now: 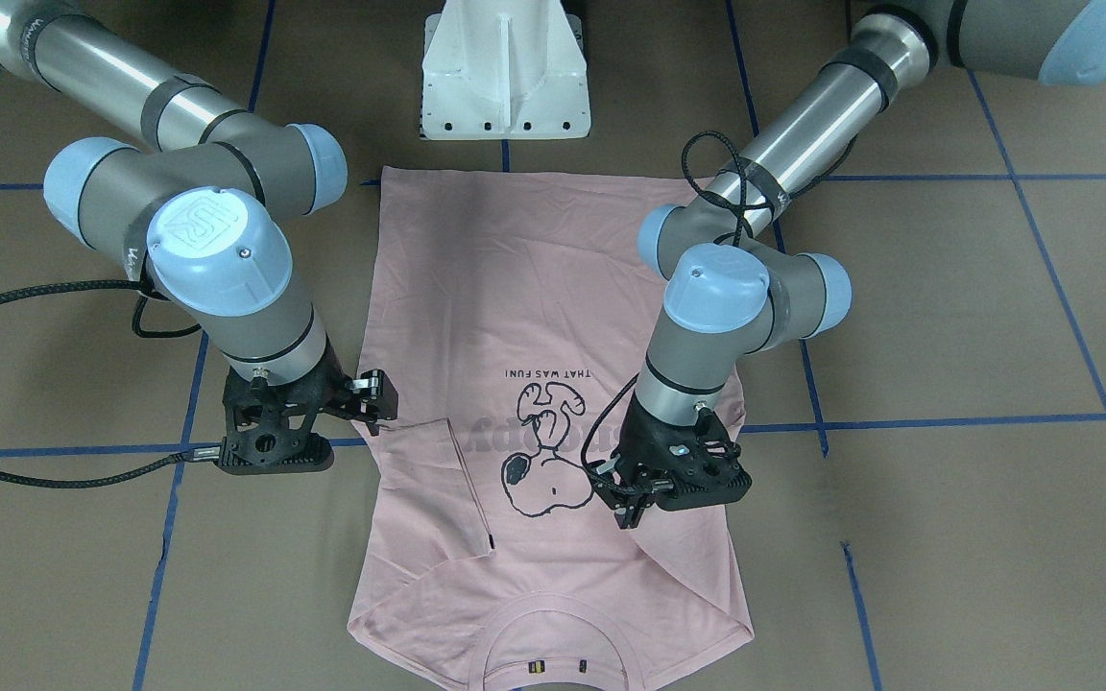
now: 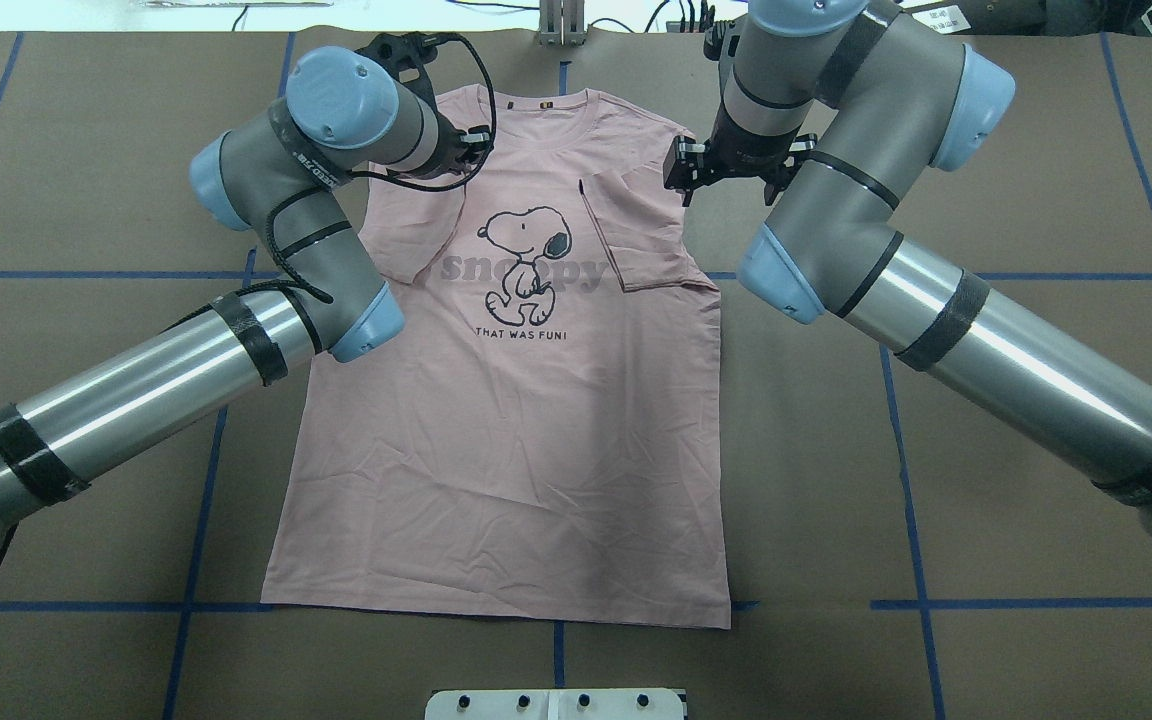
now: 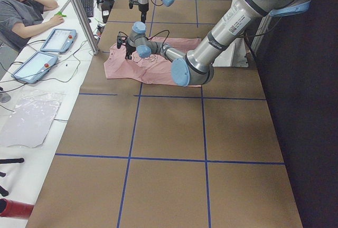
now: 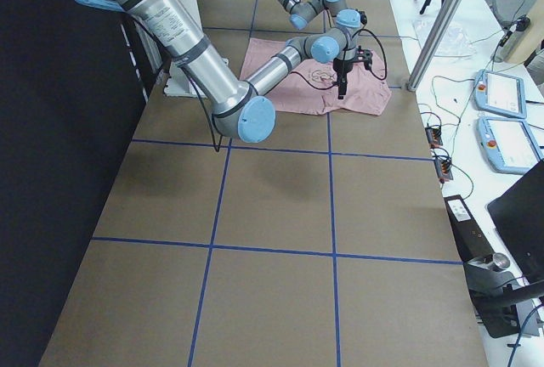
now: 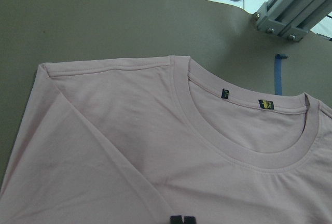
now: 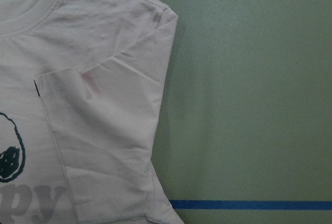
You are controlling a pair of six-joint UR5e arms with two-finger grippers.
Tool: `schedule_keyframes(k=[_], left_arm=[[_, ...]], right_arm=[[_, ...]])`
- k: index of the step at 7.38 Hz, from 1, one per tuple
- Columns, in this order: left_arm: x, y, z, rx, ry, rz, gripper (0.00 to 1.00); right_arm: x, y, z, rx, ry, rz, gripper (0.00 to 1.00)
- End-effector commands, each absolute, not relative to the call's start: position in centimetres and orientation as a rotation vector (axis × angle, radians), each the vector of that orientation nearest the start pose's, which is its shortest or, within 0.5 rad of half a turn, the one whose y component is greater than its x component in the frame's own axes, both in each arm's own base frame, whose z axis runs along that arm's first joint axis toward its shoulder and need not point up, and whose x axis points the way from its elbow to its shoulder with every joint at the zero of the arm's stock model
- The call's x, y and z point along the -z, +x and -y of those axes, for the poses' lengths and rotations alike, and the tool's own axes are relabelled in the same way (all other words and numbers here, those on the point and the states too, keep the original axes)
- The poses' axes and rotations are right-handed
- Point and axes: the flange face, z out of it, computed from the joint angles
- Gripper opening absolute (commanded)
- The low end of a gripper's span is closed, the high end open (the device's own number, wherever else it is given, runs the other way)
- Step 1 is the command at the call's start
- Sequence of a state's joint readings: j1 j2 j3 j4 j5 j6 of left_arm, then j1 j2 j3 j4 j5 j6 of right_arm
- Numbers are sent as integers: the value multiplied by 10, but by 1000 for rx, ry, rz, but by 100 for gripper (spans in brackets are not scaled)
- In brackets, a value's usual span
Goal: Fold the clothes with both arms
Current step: 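Fold the sleeve nearest the left gripper inward toward the collar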
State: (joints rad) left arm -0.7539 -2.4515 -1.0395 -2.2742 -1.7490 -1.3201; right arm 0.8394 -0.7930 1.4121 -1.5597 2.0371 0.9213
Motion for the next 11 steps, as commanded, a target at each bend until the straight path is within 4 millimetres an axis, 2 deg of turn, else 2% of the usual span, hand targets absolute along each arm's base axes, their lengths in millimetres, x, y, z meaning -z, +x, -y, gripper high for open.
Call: schedule_keyframes(k=[1,2,3,4,5,6,8,9,10,11], left_arm=[[-249,529,647,379,368,-1059,100],[-238,527,643,384,369,-1084,100],[-242,525,633,338,307,-1109,100],[-251,517,622,315,288,-1121,100],[-266,499,605,316,280,-1109,100],[-270,480,587,297,261,-1066,100],[-261,433,543,237,243,-981,100],[-281,402,514,204,256,-968,100],[-298,383,497,152,278,-952,100],[-304,379,498,121,297,-936,100]], right_arm=[[-251,-435,617,-35,89,762,100],[-252,-432,614,-35,92,765,100],[-261,-427,596,-47,84,776,100],[-265,-425,569,-74,68,794,100],[-276,-432,529,-88,53,799,100],[-278,-447,474,-134,62,794,100],[-287,-452,375,-189,53,805,100],[-283,-462,327,-263,51,816,100],[-281,-482,288,-281,84,814,100],[-284,-497,254,-286,79,809,100]])
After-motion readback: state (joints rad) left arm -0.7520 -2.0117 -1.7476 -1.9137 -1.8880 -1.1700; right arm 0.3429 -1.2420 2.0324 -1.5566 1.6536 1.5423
